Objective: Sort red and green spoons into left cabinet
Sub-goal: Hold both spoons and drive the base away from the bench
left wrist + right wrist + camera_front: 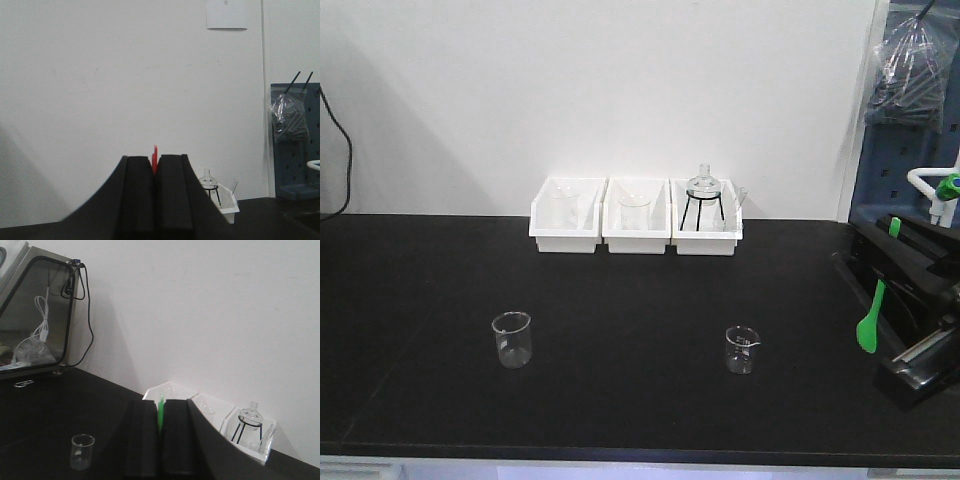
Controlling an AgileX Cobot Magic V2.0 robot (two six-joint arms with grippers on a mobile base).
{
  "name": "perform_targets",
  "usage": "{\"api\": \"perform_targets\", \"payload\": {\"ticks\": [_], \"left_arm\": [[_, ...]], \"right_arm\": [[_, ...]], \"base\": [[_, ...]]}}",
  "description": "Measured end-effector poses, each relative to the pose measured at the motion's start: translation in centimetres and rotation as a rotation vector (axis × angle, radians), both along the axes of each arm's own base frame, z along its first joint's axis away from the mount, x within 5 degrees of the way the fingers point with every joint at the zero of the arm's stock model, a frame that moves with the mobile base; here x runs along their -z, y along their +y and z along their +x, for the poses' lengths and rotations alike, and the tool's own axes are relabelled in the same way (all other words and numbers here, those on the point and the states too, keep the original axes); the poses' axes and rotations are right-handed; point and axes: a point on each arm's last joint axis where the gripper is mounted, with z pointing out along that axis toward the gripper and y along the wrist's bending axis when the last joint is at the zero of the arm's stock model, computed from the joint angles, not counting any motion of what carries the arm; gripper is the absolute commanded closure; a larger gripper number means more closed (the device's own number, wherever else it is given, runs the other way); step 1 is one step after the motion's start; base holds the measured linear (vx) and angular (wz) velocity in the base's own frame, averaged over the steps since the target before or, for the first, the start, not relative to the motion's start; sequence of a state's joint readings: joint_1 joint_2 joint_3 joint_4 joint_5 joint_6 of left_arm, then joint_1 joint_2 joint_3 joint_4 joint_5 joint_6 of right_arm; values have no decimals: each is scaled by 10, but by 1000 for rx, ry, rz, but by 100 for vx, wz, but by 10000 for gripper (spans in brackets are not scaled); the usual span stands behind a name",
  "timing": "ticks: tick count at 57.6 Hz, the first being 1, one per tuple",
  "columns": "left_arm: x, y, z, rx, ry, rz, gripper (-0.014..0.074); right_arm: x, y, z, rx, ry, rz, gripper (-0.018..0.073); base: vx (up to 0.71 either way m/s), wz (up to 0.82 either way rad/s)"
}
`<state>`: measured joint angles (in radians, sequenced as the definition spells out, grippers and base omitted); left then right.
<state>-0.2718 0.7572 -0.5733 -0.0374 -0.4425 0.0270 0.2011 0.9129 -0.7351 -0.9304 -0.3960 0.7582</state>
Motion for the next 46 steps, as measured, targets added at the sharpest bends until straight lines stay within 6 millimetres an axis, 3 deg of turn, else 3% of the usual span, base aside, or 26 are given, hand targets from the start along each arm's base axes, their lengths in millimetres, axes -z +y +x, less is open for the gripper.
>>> {"api": "perform_targets", "payload": {"ticks": [17,46], "left_arm": [[0,0,0,0,0,0,485],[0,0,0,0,1,0,485]], "right_arm": [[0,0,0,0,0,0,568],[0,0,0,0,0,0,568]], "base": [[-19,31],[-11,56]]}}
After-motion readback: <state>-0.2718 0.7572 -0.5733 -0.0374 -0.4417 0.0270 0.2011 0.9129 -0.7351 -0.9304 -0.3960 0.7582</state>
